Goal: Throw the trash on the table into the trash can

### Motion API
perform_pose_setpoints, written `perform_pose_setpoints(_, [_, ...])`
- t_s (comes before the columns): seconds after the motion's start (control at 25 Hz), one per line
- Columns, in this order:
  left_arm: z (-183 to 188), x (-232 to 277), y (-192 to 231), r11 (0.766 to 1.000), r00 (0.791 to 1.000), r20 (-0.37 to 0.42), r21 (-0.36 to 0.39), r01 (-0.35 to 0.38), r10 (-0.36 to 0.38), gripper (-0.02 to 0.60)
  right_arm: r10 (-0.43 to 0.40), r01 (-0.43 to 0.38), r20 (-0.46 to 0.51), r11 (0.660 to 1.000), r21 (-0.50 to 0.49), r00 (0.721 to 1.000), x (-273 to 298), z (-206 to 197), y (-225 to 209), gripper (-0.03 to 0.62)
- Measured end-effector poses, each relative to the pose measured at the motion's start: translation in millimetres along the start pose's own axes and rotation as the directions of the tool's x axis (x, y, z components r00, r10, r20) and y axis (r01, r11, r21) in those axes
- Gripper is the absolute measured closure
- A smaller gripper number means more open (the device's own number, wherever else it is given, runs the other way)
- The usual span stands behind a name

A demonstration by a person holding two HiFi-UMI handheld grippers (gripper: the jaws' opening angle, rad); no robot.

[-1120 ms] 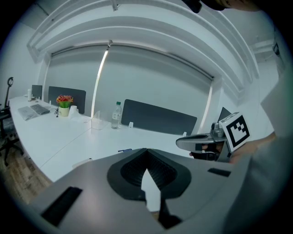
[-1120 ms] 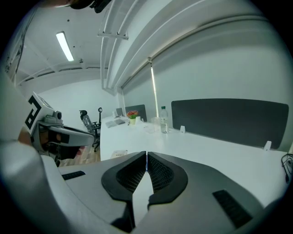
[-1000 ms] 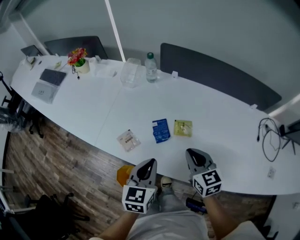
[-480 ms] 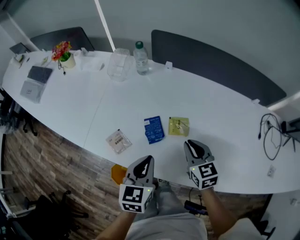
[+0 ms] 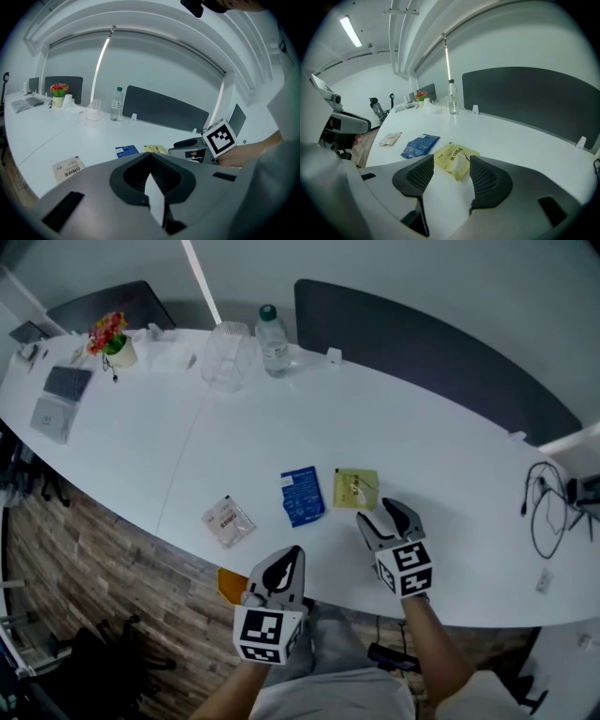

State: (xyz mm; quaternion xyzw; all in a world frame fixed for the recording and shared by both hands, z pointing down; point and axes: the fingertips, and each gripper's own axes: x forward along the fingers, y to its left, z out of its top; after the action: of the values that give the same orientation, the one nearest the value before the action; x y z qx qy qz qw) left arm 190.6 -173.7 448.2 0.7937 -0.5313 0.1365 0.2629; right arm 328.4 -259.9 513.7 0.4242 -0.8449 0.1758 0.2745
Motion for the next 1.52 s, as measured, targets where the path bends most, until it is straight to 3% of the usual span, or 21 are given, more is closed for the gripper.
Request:
perform_pose_setpoints(0.24, [-6.7, 6.5, 3.4, 1.0, 1.0, -0.011, -0.006, -0.006, 0.005, 0.581, 0.013, -0.013, -0.079, 1.0, 0.006, 0.997, 20.3, -9.6, -10.2, 0.315])
perform_pose_setpoints(0.8, [-14.9, 3.4, 12.3, 0.999, 0.999, -0.024, -0.022, -0.033, 0.033, 0.581, 0.028, -0.027, -0.157, 1.0, 0.008, 0.987, 46.7, -22.3, -15.3, 0.315])
perform_pose_setpoints(0.92, [-14.8, 2.8, 13.3, 0.999, 0.999, -0.019, -0.024, -0.037, 0.037, 0.581, 0.01, -0.011, -0.145, 1.0, -0.001, 0.989, 45.7, -19.8, -17.1, 0.414])
perform_pose_setpoints(1.16, [-11.8, -0.7, 13.3, 0.999, 0.999, -0.007, -0.029, -0.042, 0.042, 0.581, 0.004, -0.004, -0.134, 1.0, 0.007, 0.991, 40.3, -18.4, -16.8, 0.496])
perform_pose_setpoints(1.52, [-6.5, -11.3, 12.7, 0.999, 0.999, 0.011, -0.018, -0.05, 0.05, 0.581, 0.005, -0.003, -0.099, 1.0, 0.023, 0.995, 24.3, -7.5, -14.8, 0.497])
